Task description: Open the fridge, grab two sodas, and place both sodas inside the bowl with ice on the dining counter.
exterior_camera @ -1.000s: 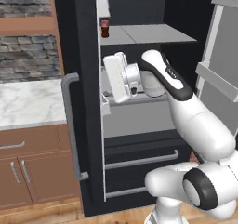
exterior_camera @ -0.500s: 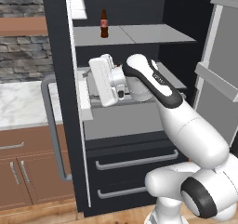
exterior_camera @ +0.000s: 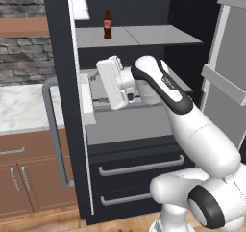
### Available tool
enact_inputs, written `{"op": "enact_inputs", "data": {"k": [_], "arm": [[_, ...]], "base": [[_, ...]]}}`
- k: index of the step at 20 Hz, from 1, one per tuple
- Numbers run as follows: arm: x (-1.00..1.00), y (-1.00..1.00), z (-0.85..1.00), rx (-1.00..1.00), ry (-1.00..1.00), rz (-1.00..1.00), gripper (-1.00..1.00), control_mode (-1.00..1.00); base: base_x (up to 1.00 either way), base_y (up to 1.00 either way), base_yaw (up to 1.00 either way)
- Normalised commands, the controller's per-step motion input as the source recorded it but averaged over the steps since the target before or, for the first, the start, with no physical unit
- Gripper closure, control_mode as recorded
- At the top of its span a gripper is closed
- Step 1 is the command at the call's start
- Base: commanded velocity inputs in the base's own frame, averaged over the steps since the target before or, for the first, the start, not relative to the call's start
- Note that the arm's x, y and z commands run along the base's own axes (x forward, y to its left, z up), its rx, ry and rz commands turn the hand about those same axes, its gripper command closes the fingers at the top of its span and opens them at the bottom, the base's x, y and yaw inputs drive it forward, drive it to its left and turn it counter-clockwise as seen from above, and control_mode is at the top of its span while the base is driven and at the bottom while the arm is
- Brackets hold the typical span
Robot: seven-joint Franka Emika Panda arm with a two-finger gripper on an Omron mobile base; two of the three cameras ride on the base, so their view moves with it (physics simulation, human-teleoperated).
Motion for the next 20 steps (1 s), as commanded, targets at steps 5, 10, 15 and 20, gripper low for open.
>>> {"op": "enact_inputs", "data": {"k": [5, 10, 15, 20], "arm": [[-0.02, -0.60, 0.00, -0.11, -0.07, -0.04, -1.00, -1.00], [-0.06, -0.66, 0.00, -0.20, -0.13, -0.07, -1.00, -1.00], [-0.25, -0.48, 0.00, -0.32, -0.20, -0.04, -1.00, -1.00], [-0.35, -0.50, -0.13, -0.33, -0.22, 0.00, -1.00, -1.00]], "base": [[0.00, 0.00, 0.00], [0.00, 0.00, 0.00], [0.00, 0.00, 0.00], [0.00, 0.00, 0.00]]}}
